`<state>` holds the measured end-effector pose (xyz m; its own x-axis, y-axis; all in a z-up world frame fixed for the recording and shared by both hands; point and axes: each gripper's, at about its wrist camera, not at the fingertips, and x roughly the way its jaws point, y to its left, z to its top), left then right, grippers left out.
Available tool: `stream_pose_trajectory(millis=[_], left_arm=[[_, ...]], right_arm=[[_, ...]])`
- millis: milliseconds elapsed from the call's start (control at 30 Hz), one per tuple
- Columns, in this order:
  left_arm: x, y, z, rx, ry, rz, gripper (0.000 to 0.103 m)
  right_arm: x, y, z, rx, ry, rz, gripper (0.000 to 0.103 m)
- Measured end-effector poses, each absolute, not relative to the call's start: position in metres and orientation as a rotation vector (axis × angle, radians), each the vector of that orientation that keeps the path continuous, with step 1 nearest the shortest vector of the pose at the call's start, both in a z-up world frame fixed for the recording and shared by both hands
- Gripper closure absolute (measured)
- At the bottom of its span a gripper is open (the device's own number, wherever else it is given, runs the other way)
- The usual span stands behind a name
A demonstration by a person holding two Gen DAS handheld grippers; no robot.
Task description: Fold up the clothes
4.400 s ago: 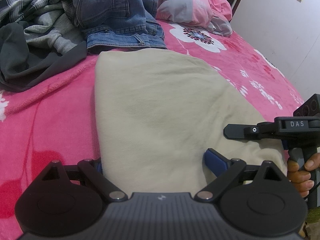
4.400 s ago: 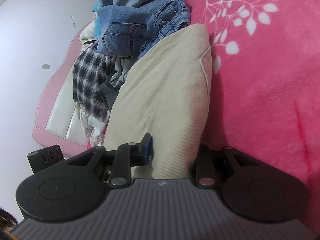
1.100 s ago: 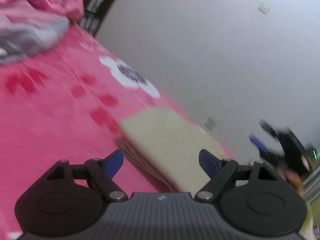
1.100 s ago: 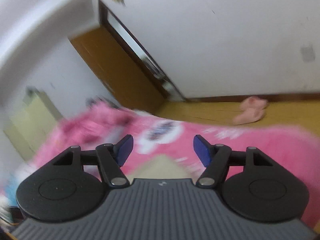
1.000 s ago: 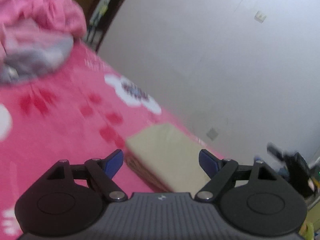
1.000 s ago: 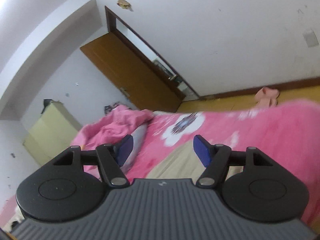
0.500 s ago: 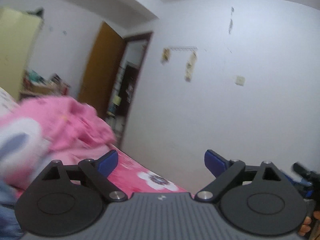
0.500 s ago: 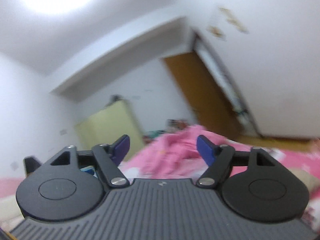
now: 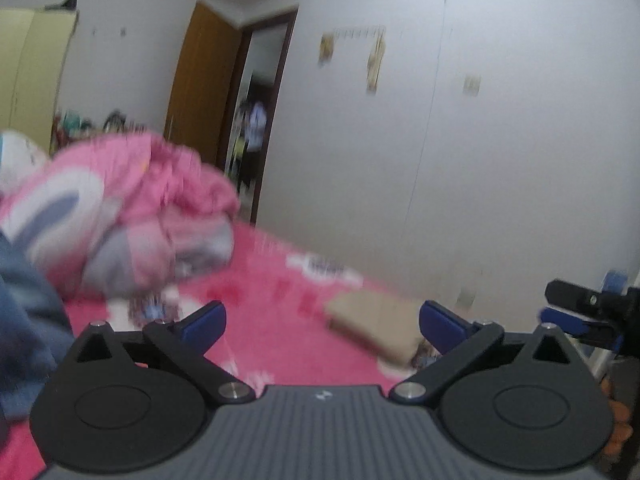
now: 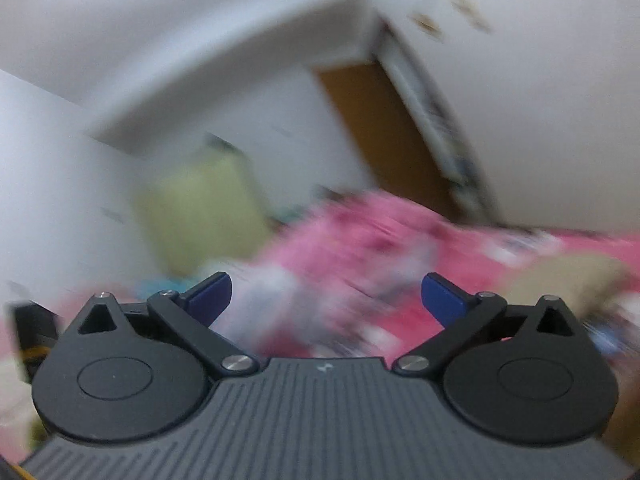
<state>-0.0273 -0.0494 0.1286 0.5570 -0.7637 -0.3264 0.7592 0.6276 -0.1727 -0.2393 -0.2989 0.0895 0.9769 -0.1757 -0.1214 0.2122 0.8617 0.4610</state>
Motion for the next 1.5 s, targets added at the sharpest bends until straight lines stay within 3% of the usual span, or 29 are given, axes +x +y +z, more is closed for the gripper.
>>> stream_pose_trajectory(millis=[267,467,967,1500], left_arm=[[-0.027,-0.127,0.042,0.031,0.610,-0.933,0.000],[-0.041,-0.150,0.013,0.057,0.685,-0.903,0.000],[-0.053,-0.171,0.011,0.181,0.633,-0.767,0.000],[-0.051,-0.159,0.021,0.150,0.613,-0.674,0.000]], right_arm=[[-0.263,-0.295,0.020,0.411,0.266,-0.604,0.001],[-0.250,-0.310,-0.009,0.405,0.390,-0.784,0.001],[-0.229,-0.301,-0.010,0.233,0.434,-0.861,0.001],[-0.217,-0.292,0.000,0.227,0.481,-0.798,0.001]])
